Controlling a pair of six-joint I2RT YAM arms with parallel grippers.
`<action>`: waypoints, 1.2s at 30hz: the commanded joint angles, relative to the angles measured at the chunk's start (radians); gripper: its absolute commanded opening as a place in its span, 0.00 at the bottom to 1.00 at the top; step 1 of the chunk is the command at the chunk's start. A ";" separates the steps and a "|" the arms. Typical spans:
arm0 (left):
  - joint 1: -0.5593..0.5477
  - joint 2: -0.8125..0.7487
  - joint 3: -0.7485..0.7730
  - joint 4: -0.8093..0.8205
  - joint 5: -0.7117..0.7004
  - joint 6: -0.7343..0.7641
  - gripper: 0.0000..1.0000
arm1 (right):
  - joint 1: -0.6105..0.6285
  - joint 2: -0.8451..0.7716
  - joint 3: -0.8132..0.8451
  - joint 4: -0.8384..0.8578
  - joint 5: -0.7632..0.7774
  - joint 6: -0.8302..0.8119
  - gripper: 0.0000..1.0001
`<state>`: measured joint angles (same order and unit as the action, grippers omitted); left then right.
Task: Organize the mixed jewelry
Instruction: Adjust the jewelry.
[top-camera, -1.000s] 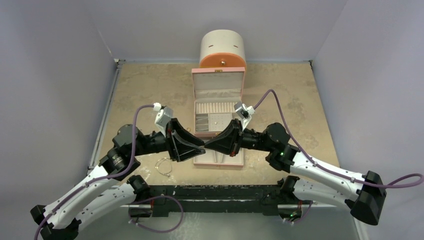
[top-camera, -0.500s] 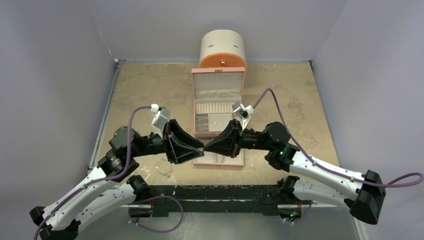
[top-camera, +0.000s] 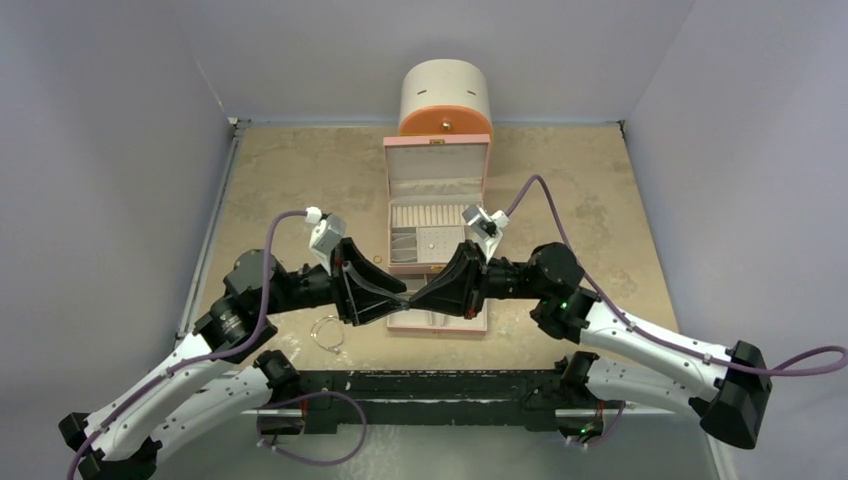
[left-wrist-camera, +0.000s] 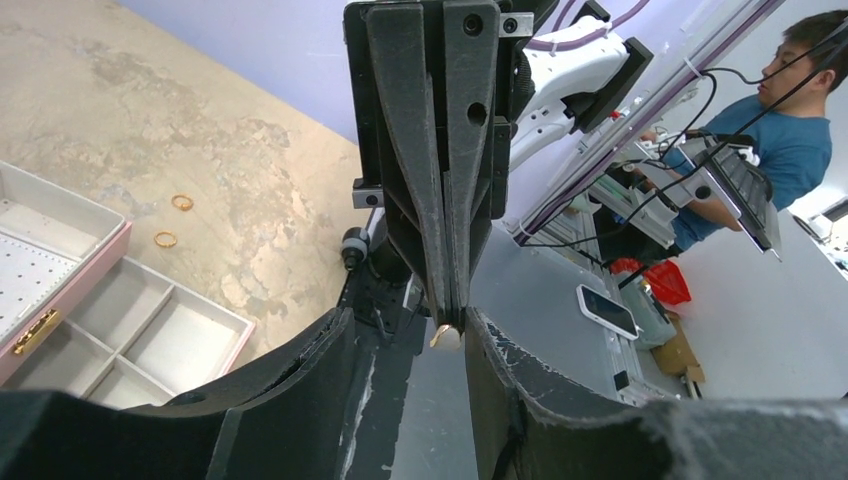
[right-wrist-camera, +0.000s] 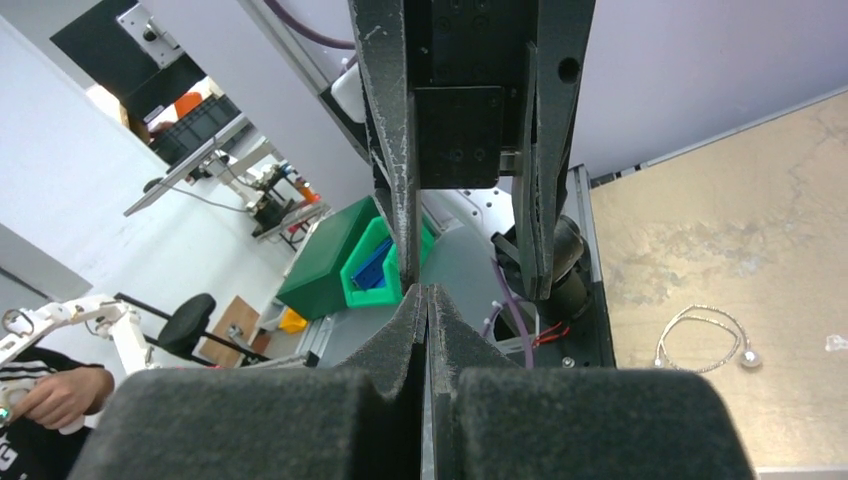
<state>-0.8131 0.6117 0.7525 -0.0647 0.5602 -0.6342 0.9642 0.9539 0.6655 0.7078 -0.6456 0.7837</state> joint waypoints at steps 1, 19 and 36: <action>-0.004 0.002 0.042 0.020 0.017 0.007 0.44 | 0.005 -0.050 0.072 -0.025 0.049 -0.038 0.00; -0.004 -0.002 0.008 0.123 0.058 -0.058 0.42 | 0.005 -0.028 0.054 0.050 0.082 -0.008 0.00; -0.004 0.011 0.001 0.172 0.081 -0.084 0.33 | 0.005 -0.012 0.025 0.102 0.080 0.026 0.00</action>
<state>-0.8131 0.6193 0.7544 0.0441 0.6212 -0.6983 0.9642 0.9554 0.6899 0.7544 -0.5686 0.8047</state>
